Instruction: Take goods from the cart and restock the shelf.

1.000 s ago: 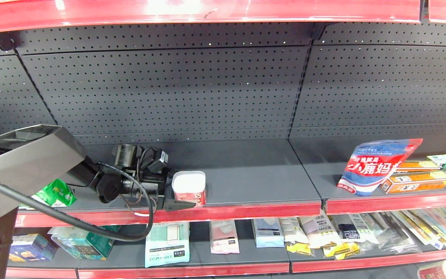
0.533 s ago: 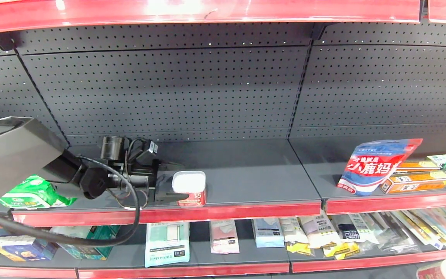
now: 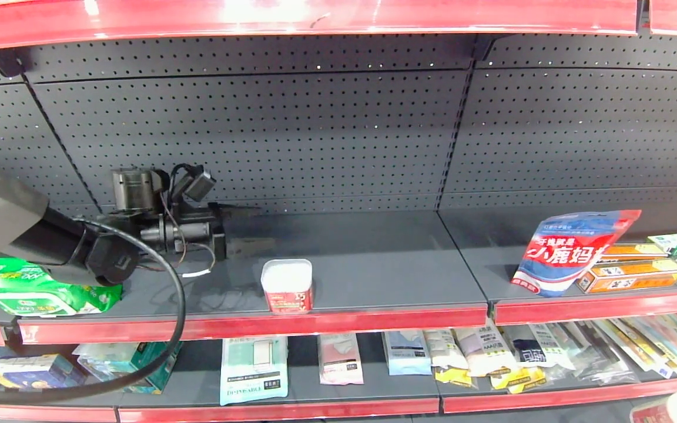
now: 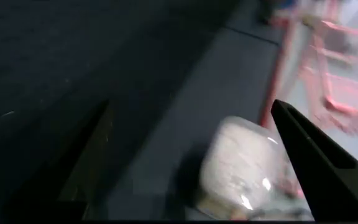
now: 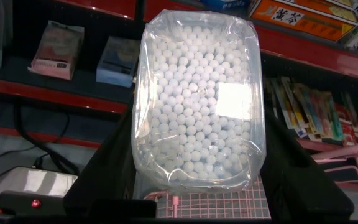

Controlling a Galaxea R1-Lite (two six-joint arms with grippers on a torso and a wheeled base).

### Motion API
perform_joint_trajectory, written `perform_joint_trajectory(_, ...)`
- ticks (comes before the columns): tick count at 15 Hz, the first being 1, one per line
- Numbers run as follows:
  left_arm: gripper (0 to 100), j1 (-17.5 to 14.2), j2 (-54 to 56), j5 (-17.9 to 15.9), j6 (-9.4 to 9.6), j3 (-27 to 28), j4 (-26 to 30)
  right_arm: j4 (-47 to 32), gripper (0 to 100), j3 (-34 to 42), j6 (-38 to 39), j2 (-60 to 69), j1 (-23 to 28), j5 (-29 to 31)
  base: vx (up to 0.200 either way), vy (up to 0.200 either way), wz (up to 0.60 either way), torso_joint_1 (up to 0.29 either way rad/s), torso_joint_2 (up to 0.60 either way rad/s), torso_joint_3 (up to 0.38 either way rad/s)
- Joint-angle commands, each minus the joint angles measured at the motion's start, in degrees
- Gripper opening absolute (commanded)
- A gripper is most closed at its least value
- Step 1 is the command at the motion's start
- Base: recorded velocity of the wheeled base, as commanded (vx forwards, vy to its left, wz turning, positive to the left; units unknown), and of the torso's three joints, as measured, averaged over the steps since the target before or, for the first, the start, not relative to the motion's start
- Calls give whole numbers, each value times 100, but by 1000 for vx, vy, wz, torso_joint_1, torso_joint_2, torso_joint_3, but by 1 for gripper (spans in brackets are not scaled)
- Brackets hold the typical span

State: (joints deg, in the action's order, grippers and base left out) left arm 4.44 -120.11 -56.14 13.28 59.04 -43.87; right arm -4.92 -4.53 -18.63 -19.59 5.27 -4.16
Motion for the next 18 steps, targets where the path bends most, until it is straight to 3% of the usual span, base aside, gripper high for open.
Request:
perform_joint_trajectory(1, 100, -22, 85, 1210, -923, 11, -833, 0, 0, 5, -1, -1, 1, -6, 0, 0, 0, 0, 0, 0)
perform_joint_trajectory(2, 100, 13, 85, 1870, -1161, -6, -1088, 0, 0, 5, 8, -1, 1, -6, 0, 0, 0, 0, 0, 0)
perform_joint_trajectory(3, 100, 180, 93, 3777, -1451, 46, -1299, 0, 0, 5, 35, 43, 1, -6, 0, 0, 0, 0, 0, 0)
perform_joint_trajectory(4, 100, 180, 93, 4023, -1451, 55, -1282, 0, 0, 5, 35, 52, 1, -6, 0, 0, 0, 0, 0, 0)
perform_joint_trajectory(5, 100, 180, 164, 5209, -1451, 90, -1220, 0, 0, 14, 52, 96, 1, -15, 0, 0, 0, 0, 0, 0)
perform_joint_trajectory(6, 100, 171, 507, 5921, -1486, -50, -1123, 0, 0, 23, 105, 236, 1, -15, 0, 0, 0, 0, 0, 0)
perform_joint_trajectory(9, 100, 286, 2080, 5948, -1811, -833, 81, 0, 0, -179, 131, 509, 62, 47, 0, 0, 0, 0, 0, 0)
perform_joint_trajectory(11, 100, 286, 3486, 5693, -1864, -1773, 1065, -8, 0, -645, 166, 184, 115, 38, 0, 0, 0, 0, 0, 0)
perform_joint_trajectory(13, 100, 295, 4734, 5245, -1785, -2661, 1425, 0, 0, -944, 149, -168, 89, 3, 0, 0, 0, 0, 0, 0)
perform_joint_trajectory(14, 100, 295, 4734, 5245, -1785, -2661, 1425, 0, 0, -944, 149, -168, 89, 3, 0, 0, 0, 0, 0, 0)
perform_joint_trajectory(15, 100, 295, 5947, 4629, -1556, -3118, 2129, 53, 0, -1041, 149, -546, 18, -147, 0, 0, 0, 0, 0, 0)
perform_joint_trajectory(16, 100, 295, 6571, 4208, -1495, -3232, 2638, 53, 0, -1102, 131, -651, -17, -235, 0, 0, 0, 0, 0, 0)
perform_joint_trajectory(17, 100, 295, 7248, 3865, -1380, -3250, 3377, 53, 0, -1164, 114, -774, -70, -270, 0, 0, 0, 0, 0, 0)
perform_joint_trajectory(18, 100, 295, 7793, 3794, -1248, -3179, 4150, 71, 0, -1216, 79, -924, -87, -270, 0, 0, 0, 0, 0, 0)
